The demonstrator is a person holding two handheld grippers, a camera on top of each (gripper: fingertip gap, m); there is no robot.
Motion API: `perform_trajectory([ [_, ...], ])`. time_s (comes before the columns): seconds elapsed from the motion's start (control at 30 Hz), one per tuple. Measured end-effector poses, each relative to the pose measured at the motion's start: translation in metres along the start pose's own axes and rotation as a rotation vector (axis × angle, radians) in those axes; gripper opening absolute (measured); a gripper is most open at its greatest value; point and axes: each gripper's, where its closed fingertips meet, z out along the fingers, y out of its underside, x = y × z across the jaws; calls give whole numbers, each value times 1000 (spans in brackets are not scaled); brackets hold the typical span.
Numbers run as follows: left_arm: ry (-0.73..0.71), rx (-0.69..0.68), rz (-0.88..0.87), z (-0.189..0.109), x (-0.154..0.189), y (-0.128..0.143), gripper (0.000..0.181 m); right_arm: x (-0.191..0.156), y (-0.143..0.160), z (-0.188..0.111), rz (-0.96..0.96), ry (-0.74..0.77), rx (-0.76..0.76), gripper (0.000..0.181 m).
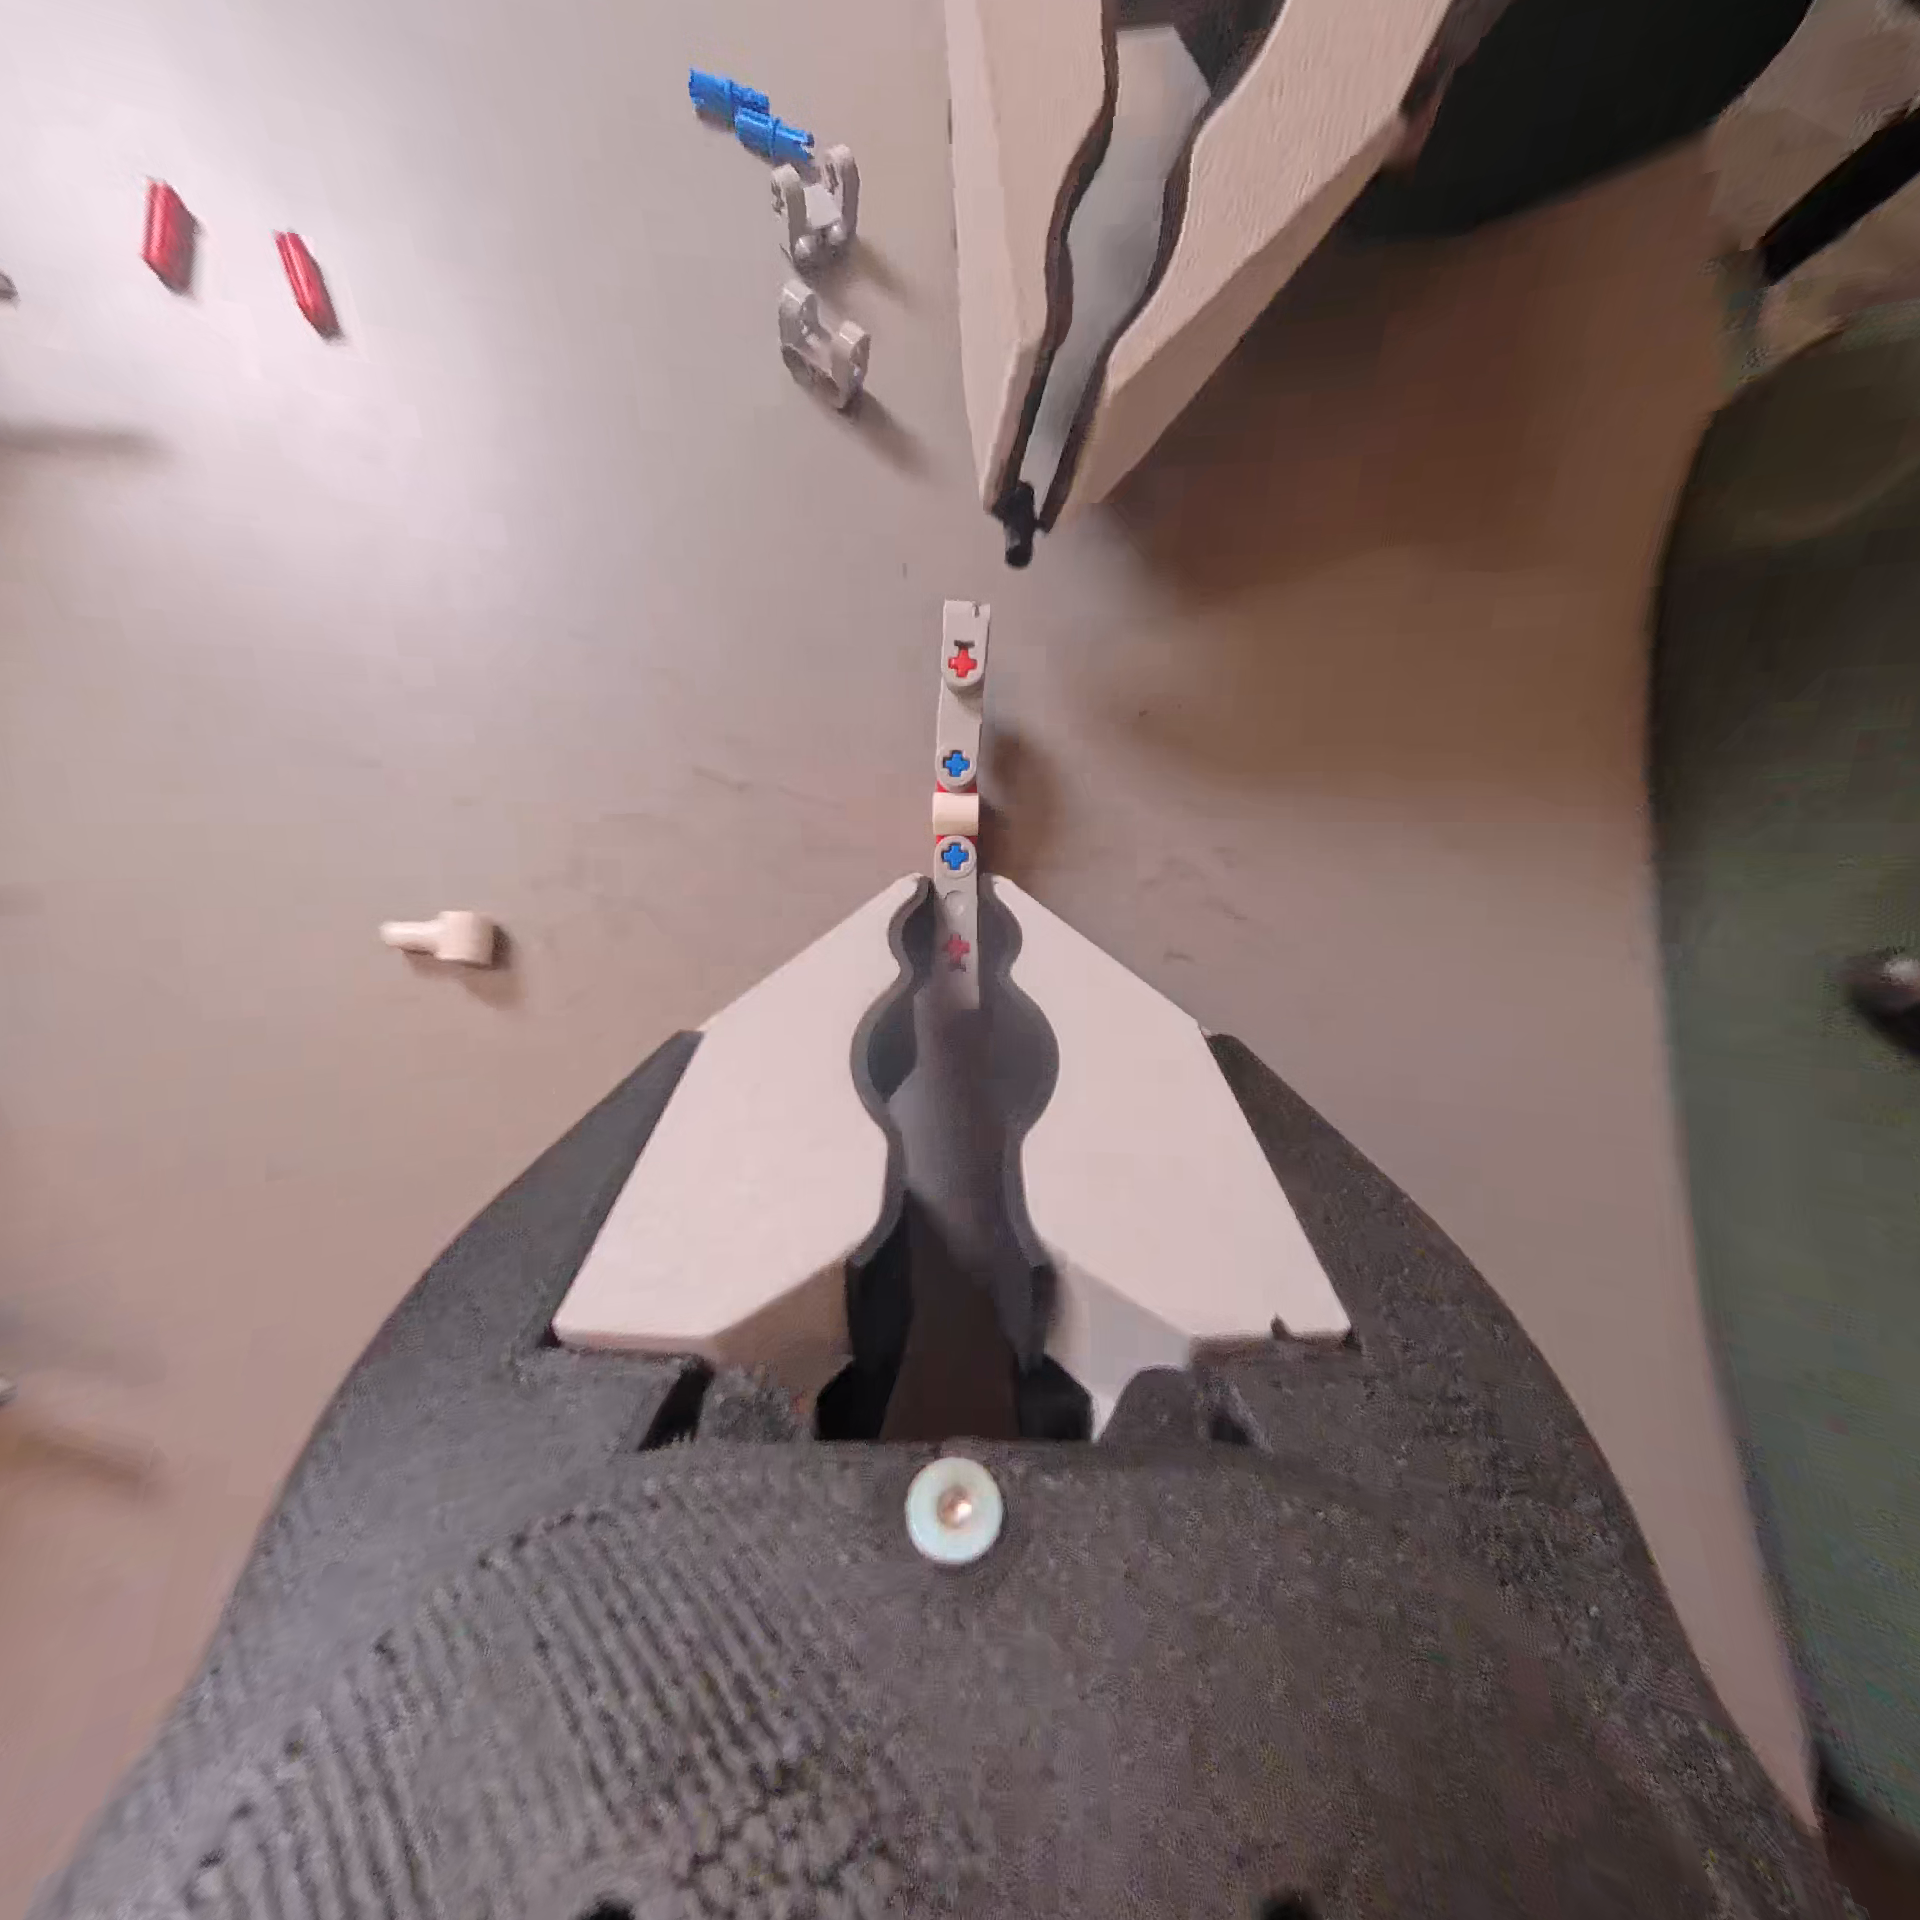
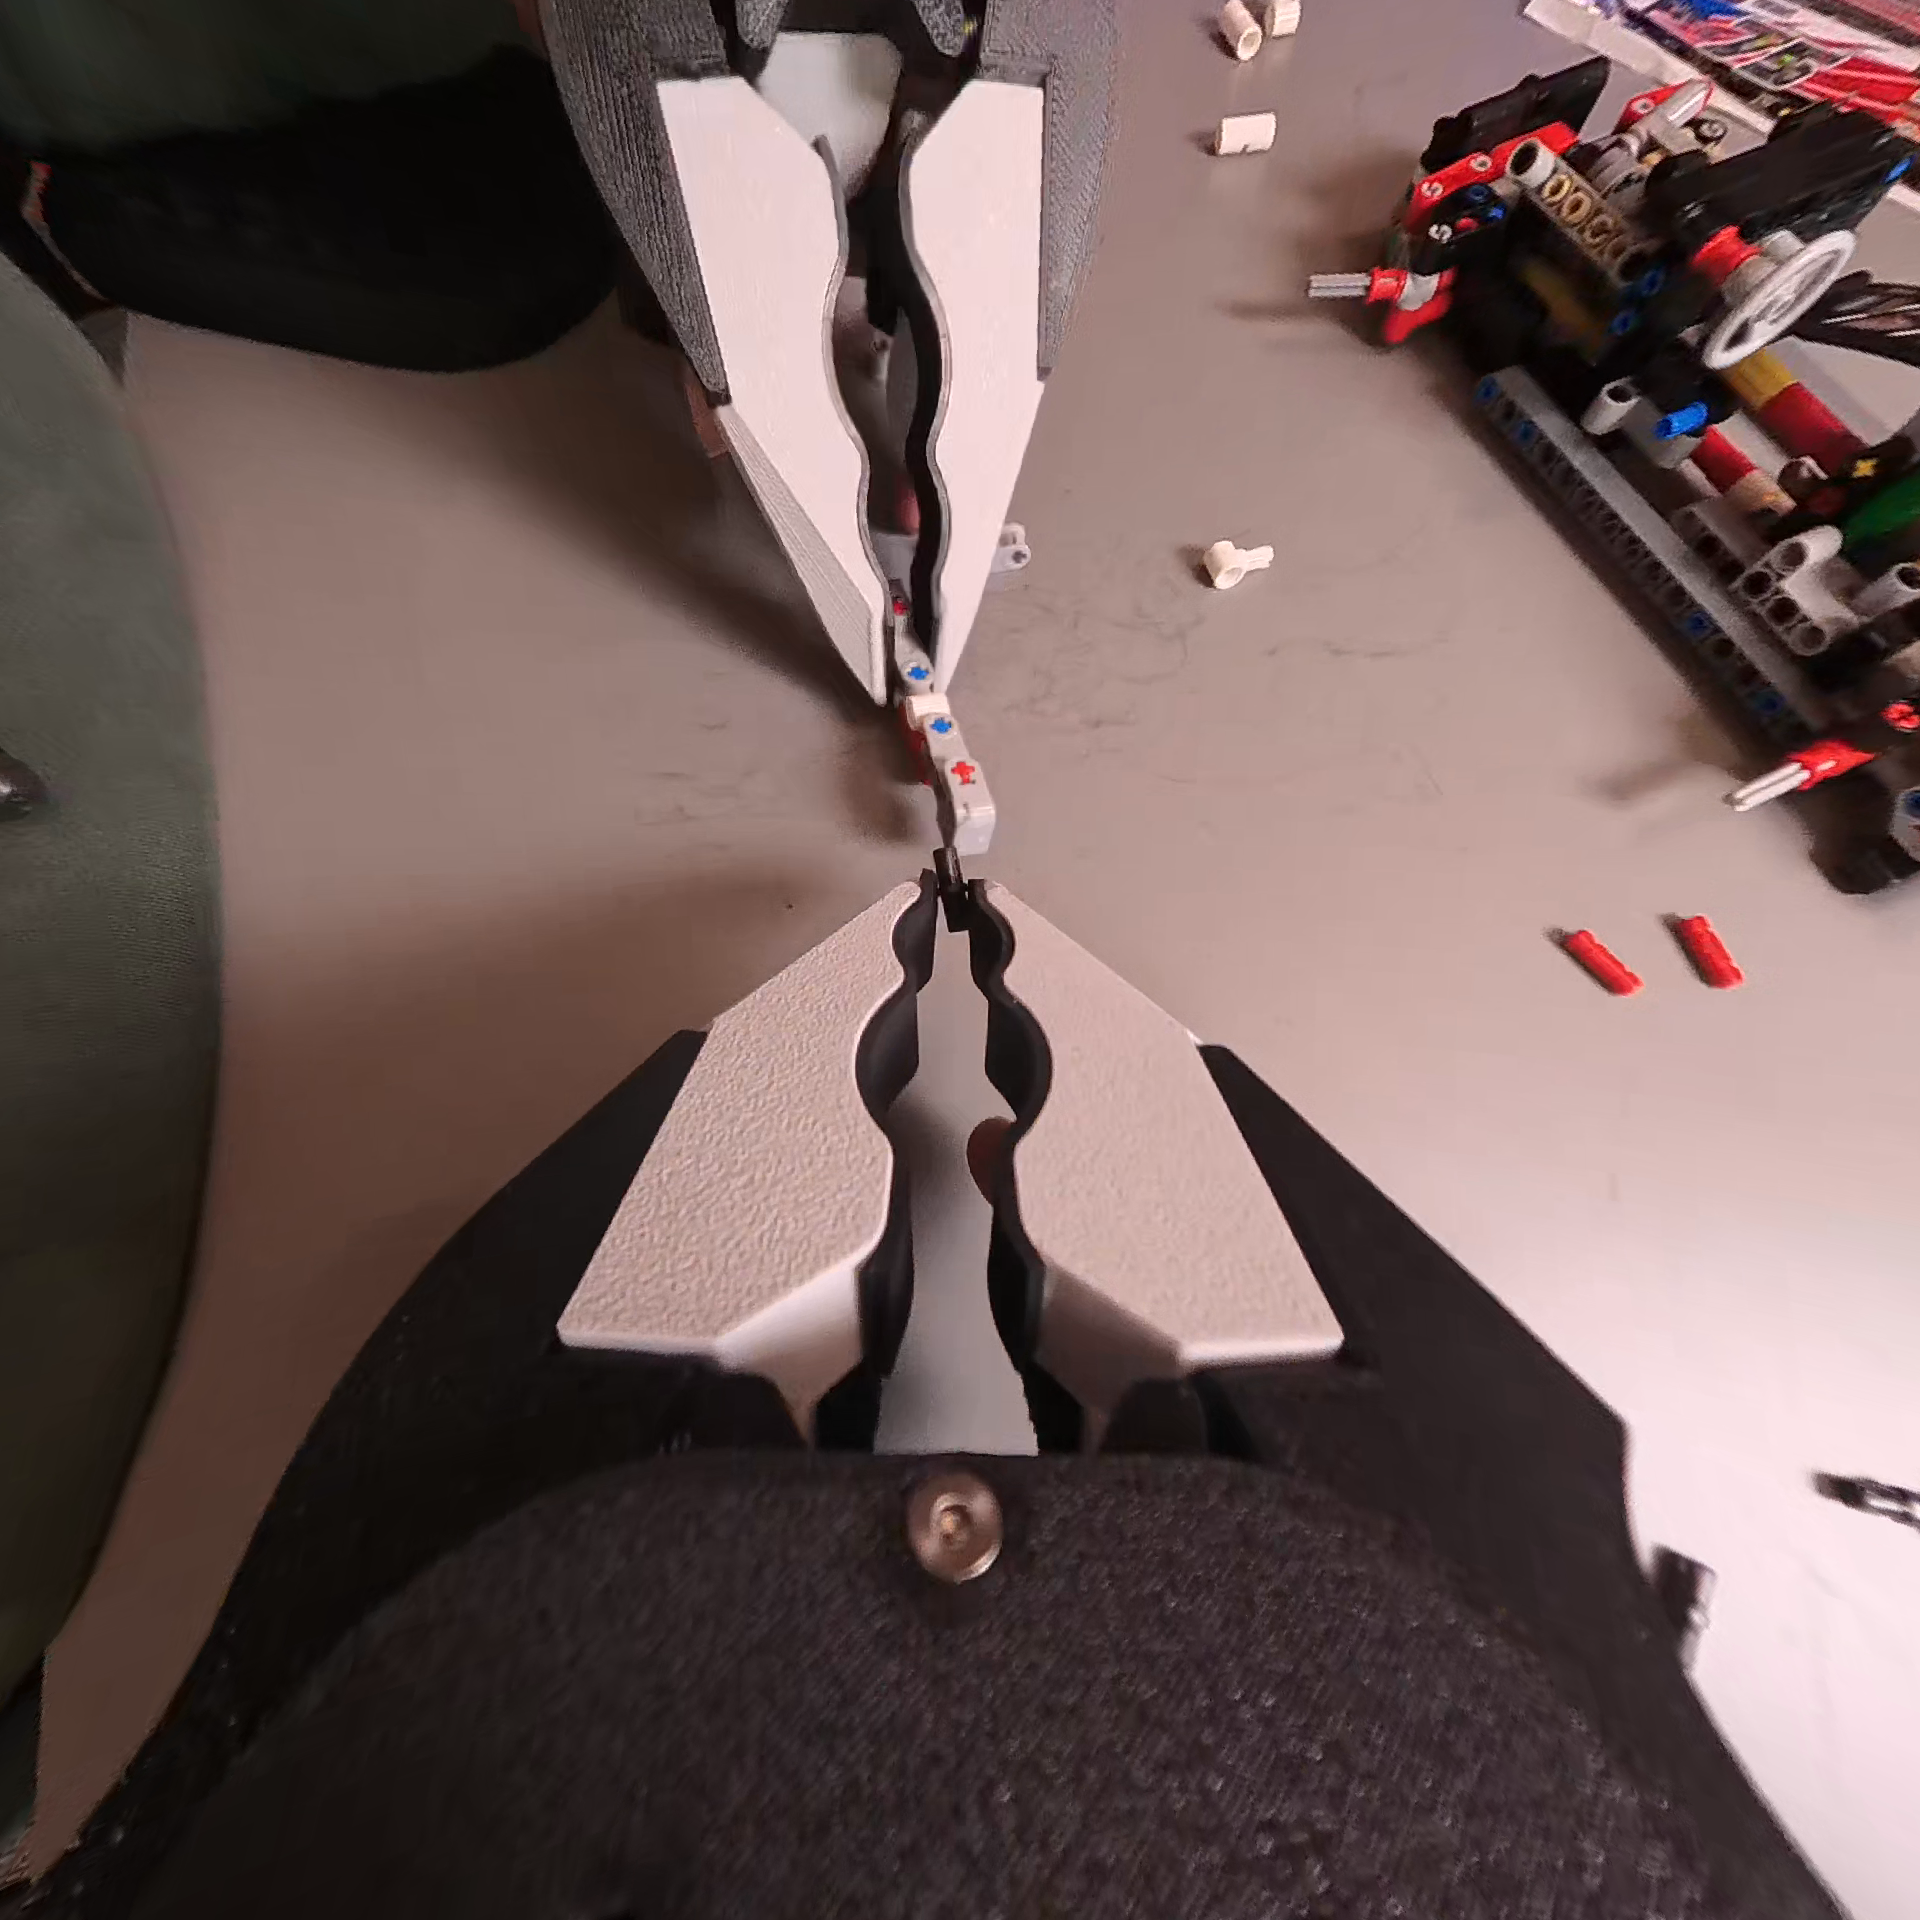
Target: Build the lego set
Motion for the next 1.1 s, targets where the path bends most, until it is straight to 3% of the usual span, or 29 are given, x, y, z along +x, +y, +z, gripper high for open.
perform_trajectory([
  [0.1,38,37,-79,1,8,-2,6,-3,-2,3,-12,-12,-2,4],
  [0.33,-19,39,-64,2,10,1,8,-4,-2,5,-15,-15,-3,4],
  [0.63,-80,53,-31,-1,10,4,28,0,0,8,-3,2,4,4],
  [0.8,-140,41,23,-2,9,9,25,3,0,9,13,1,26,4],
  [0.9,-146,39,49,-1,10,10,6,5,0,9,23,0,32,4],
  [1.1,2,80,-154,-2,18,5,6,4,-6,4,43,-6,72,4],
])
